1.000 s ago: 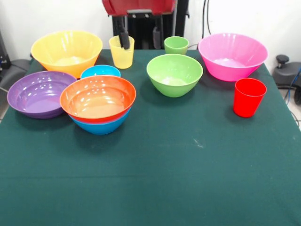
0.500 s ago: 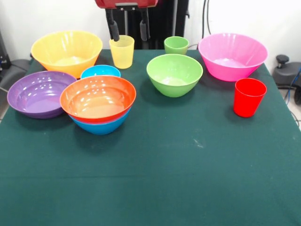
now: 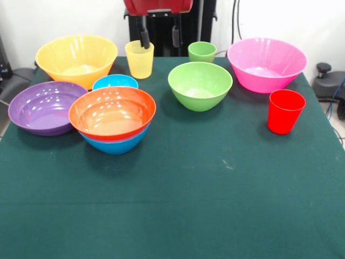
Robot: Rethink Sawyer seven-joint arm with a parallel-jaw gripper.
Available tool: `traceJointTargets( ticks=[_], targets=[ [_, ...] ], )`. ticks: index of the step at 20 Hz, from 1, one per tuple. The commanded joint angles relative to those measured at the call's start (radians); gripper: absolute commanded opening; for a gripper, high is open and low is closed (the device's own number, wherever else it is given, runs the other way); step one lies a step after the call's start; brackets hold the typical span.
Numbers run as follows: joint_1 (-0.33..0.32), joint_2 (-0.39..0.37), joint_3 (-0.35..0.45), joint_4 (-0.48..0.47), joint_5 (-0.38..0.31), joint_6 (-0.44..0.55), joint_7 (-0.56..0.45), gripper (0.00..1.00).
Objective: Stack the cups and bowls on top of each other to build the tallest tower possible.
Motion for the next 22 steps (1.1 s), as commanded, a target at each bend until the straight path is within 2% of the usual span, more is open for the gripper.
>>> traceJointTargets(
  ticks=[1, 11, 16, 22],
  targets=[
    [0.014, -0.016, 0.003, 0.108, -0.047, -0.073, -0.117, 1.0],
    [0.029, 0.093, -0.03, 0.055, -0.105, -0.129, -0.1, 1.0],
    [0.052, 0.144, -0.05, 0.007, -0.126, -0.109, -0.099, 1.0],
    [0.048, 0.147, -0.046, 0.005, -0.121, -0.105, -0.104, 1.0]
  ],
)
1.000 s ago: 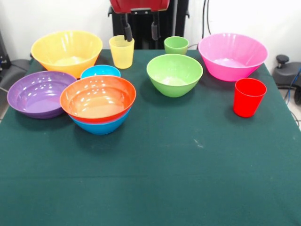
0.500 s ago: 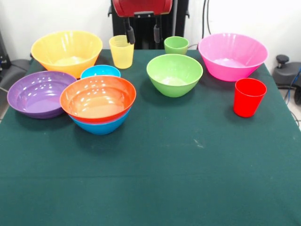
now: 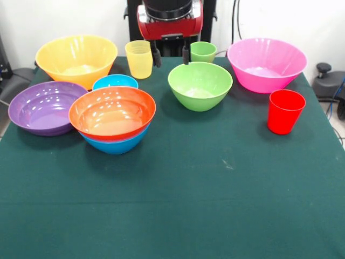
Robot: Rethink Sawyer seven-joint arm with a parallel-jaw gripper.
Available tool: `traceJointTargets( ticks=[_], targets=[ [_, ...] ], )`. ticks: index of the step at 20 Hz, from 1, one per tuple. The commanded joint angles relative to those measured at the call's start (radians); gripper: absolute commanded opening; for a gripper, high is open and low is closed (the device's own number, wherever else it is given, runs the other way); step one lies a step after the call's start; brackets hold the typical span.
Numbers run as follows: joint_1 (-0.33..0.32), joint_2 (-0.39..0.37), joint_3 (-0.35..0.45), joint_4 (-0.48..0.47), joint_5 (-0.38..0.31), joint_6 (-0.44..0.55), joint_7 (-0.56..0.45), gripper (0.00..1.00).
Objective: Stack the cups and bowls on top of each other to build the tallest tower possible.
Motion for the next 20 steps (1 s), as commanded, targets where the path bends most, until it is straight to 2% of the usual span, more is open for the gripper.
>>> traceJointTargets(
  ticks=[1, 8, 12, 20],
  targets=[
    [0.027, 0.062, -0.035, -0.022, -0.067, -0.038, -0.103, 1.0],
    [0.024, 0.065, -0.032, -0.02, -0.067, -0.044, -0.099, 1.0],
    [0.004, 0.059, -0.016, -0.01, -0.04, -0.066, -0.094, 1.0],
    [0.011, 0.082, -0.028, -0.024, -0.06, -0.065, -0.094, 1.0]
  ],
)
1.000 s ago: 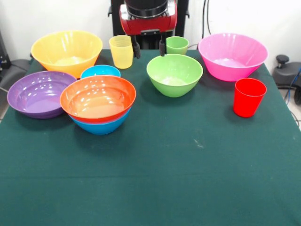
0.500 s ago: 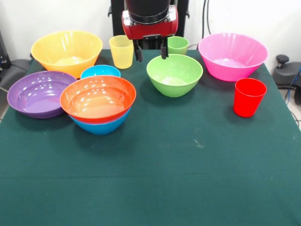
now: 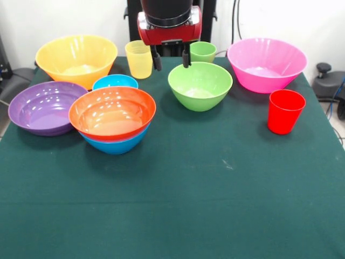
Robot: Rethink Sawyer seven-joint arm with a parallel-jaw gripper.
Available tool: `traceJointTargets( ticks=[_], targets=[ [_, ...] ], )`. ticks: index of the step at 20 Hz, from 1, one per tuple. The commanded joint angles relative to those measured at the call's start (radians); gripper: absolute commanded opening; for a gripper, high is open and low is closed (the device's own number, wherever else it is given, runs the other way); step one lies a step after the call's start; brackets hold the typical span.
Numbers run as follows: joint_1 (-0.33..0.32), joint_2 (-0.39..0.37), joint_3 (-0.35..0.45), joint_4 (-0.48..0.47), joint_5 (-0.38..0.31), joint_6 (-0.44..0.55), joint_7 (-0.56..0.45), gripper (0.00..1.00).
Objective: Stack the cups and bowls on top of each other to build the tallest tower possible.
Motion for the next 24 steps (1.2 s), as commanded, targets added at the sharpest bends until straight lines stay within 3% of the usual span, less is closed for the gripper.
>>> traceJointTargets(
  ticks=[1, 12, 24],
  targets=[
    [0.019, 0.063, -0.03, -0.026, -0.058, -0.066, -0.093, 1.0],
    [0.042, 0.121, -0.06, -0.036, -0.108, -0.104, -0.073, 1.0],
    [0.025, 0.113, -0.055, -0.012, -0.118, -0.127, -0.073, 1.0]
  ],
)
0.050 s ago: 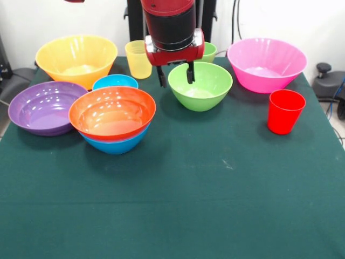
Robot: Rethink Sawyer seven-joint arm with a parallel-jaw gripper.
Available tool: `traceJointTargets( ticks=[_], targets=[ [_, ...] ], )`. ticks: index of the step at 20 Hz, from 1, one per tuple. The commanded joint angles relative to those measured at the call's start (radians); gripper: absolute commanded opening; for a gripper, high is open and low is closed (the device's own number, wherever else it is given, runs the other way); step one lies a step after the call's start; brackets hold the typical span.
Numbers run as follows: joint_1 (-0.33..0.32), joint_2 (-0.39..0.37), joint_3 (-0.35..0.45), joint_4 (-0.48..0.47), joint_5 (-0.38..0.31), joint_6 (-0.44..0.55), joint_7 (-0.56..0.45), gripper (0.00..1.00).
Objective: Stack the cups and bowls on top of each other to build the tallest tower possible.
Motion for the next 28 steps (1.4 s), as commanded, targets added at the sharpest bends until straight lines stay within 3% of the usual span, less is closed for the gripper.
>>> traceJointTargets(
  ticks=[1, 13, 21, 28],
  targets=[
    [0.019, 0.019, -0.046, -0.01, -0.064, -0.058, -0.073, 1.0],
    [0.023, 0.039, -0.052, -0.026, -0.069, -0.062, -0.071, 1.0],
    [0.022, 0.088, -0.076, -0.003, -0.124, -0.171, -0.052, 1.0],
    [0.028, 0.101, -0.092, -0.002, -0.138, -0.202, -0.048, 1.0]
  ],
)
